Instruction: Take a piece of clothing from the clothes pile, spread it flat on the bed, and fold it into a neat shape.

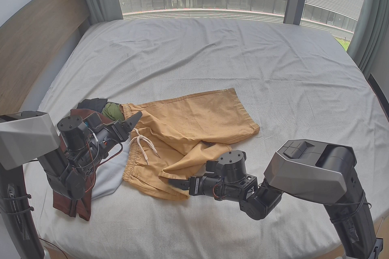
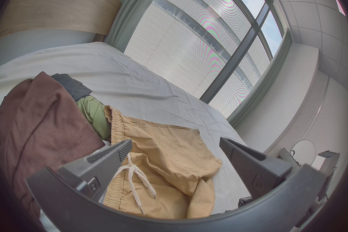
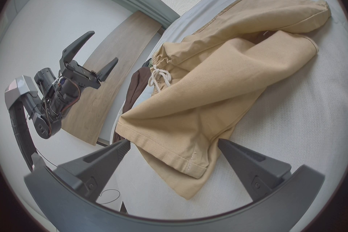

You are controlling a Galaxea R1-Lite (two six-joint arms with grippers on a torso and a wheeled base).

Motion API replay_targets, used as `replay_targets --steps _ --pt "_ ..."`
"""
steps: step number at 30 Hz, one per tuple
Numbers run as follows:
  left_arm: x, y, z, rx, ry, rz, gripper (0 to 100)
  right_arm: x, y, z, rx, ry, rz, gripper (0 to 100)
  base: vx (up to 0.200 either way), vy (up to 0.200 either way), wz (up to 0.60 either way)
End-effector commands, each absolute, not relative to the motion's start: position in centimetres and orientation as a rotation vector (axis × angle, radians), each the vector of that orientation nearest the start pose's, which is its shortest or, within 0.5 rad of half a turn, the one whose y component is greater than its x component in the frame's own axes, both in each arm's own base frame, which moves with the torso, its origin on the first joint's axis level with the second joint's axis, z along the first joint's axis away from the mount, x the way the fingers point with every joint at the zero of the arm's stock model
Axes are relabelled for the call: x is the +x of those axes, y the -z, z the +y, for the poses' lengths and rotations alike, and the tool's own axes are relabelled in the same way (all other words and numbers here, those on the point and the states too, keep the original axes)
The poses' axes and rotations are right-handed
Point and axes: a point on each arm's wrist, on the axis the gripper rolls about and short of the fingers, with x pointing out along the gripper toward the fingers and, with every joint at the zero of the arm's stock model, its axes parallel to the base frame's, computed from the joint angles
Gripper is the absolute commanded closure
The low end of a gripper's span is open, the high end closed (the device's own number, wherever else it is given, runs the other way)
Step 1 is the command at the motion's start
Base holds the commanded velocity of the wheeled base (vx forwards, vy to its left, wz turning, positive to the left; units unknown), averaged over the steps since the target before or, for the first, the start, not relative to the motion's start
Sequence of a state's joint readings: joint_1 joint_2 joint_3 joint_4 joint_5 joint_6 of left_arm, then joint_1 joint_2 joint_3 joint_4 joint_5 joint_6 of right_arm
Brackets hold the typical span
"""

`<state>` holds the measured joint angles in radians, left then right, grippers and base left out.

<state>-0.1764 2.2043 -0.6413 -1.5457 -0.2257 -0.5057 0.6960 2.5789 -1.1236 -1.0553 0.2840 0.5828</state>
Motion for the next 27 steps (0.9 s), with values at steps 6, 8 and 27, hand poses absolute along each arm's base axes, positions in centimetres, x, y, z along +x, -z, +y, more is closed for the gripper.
replay_targets --steps 6,8,27 --pt "35.0 -6.5 -6.8 -0.498 0.389 0.12 0 33.4 4.1 28.7 0.491 -0.805 0.68 0 0.0 0.0 0.0" --pt "35.0 -6.5 -6.8 -0.5 0.389 0.12 0 33.3 4.1 28.8 0.504 -0.802 0.687 0 0.0 0.0 0.0" --pt "35.0 -6.6 -6.7 -0.5 0.389 0.118 0 31.9 3.4 30.2 0.6 -0.802 0.762 0 0.0 0.0 0.0"
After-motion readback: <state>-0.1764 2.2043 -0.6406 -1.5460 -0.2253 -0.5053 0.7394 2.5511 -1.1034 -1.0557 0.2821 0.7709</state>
